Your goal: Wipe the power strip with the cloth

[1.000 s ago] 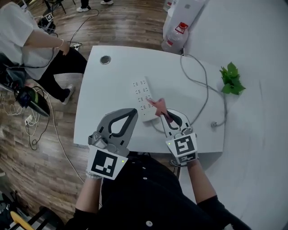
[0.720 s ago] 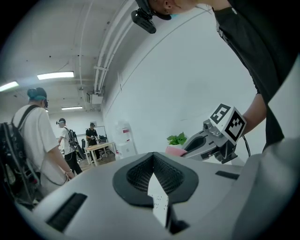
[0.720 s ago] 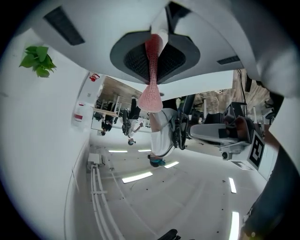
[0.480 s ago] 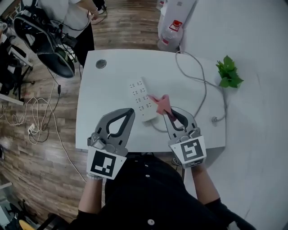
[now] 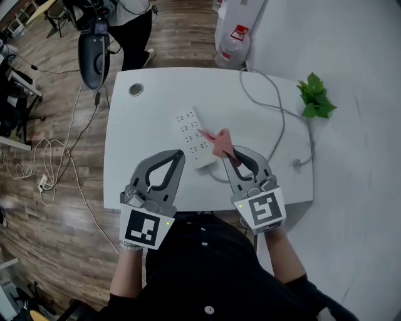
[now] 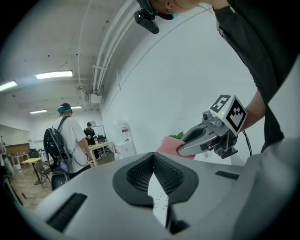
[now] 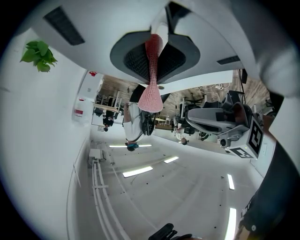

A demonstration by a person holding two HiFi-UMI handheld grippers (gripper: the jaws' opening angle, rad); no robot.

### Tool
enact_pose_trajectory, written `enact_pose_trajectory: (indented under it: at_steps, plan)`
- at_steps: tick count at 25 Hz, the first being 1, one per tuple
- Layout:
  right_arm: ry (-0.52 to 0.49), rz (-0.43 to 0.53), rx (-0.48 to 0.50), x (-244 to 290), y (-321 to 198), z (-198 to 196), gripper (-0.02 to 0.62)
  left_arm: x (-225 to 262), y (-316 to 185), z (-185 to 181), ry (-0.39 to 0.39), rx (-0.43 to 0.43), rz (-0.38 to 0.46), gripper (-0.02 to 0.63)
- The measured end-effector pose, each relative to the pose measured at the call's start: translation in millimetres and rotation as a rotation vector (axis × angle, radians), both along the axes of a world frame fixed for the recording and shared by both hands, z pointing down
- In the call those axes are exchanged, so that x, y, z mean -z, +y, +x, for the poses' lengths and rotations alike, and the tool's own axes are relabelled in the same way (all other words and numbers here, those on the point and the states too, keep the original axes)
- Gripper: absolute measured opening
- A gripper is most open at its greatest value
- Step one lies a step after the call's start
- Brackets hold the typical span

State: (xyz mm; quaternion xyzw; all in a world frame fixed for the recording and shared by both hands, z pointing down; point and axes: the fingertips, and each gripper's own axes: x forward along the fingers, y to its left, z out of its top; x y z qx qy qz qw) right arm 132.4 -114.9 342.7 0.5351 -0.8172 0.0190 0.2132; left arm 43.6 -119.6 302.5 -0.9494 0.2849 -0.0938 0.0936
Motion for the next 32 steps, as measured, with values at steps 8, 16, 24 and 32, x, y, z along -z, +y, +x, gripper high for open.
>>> enact_pose_trajectory:
  at_steps: [8,16,24,32]
  plan:
    - [-0.005,0.014,0.001,-1.2,0.6,5.0,0.051,-2.8,2.1,7.3,-0.009,-0.005,0.002,0.014]
    - [0.021,0.016,0.009,-1.9,0.2,-1.2,0.052,-2.5,2.8,4.6,-0.005,-0.012,0.005,0.014]
    - [0.038,0.008,0.023,-5.0,-0.5,-1.6,0.051,-4.5,0.8,6.7,-0.005,-0.006,0.004,0.014]
    - [0.021,-0.003,0.03,-7.8,-1.0,-1.6,0.051,-7.4,-0.7,4.0,-0.012,0.008,0.001,0.014]
